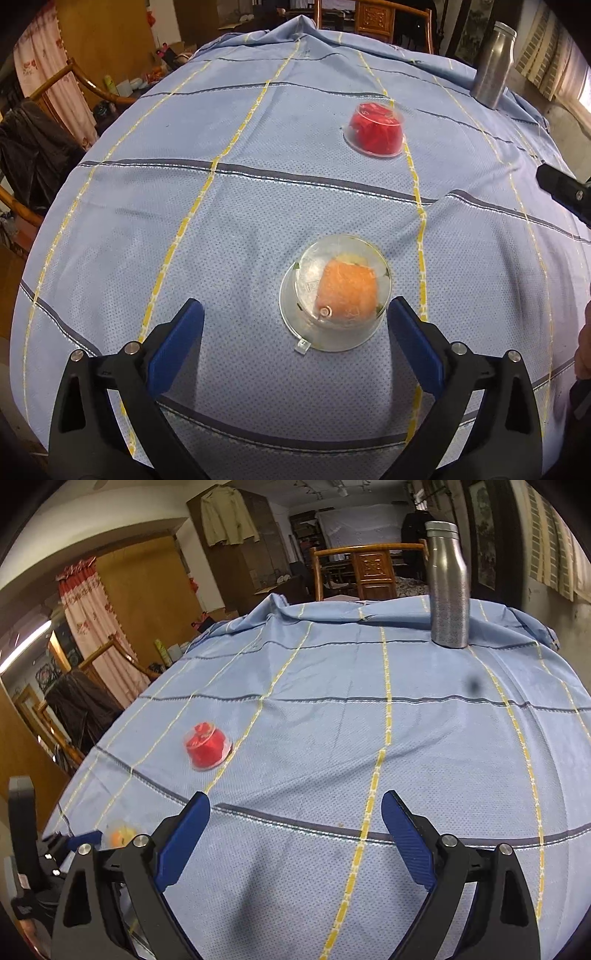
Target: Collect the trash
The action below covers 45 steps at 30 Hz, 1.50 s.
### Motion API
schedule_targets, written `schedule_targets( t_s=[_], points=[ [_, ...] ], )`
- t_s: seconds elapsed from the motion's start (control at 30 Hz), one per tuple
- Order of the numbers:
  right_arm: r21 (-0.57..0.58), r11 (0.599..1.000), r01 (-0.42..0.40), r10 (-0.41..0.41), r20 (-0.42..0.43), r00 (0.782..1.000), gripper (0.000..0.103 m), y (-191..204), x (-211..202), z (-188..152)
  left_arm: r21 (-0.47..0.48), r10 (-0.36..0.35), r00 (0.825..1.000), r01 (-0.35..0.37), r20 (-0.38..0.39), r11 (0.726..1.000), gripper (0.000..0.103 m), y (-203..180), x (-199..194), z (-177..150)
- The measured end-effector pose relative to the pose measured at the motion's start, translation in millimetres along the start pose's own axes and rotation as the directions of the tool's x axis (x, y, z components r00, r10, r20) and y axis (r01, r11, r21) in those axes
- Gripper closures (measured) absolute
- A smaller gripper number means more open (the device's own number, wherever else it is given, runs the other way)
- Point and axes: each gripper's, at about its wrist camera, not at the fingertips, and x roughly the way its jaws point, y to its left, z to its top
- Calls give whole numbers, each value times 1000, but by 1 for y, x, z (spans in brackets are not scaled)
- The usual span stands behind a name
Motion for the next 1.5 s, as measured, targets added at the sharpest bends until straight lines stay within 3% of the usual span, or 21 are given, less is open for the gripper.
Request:
schedule_targets(
  t_s=[0.27,0.53,0.73,0.77,0.8,0.83,0.93,1.13,1.27,1.5],
  points=[
    [-117,993,-29,24,-42,999,11,27,13,-8,1,0,1000,0,0,1000,7,-1,0,0],
    [-272,961,-38,4,-126,992,11,86,62,27,-41,-56,998,57,20,998,7,8,-4,-1],
    [-278,960,-41,-13,-187,982,23,114,118,43,-51,-70,997,71,24,996,7,9,-6,0],
    [-283,959,-31,-25,-191,981,28,116,124,43,-52,-72,997,73,25,996,7,9,-6,0],
    [-288,958,-17,-40,-193,980,48,118,130,44,-54,-75,997,76,26,996,7,9,-6,-1],
    [-278,961,-10,-43,-186,982,49,116,131,44,-55,-78,997,80,27,995,7,10,-7,-1],
    [-228,974,8,-35,-113,993,49,103,109,44,-58,-88,996,90,30,994,7,11,-8,-2],
    [-197,980,25,-36,-54,998,49,57,33,22,-50,-75,997,76,28,996,7,9,-7,-3],
    [-192,981,15,-26,-56,998,48,31,-2,-5,-41,-54,998,55,22,998,7,6,-6,-2],
    [-176,984,-37,21,-91,996,48,11,-14,-31,-32,-13,1000,14,11,999,7,3,-3,-1]
  ],
)
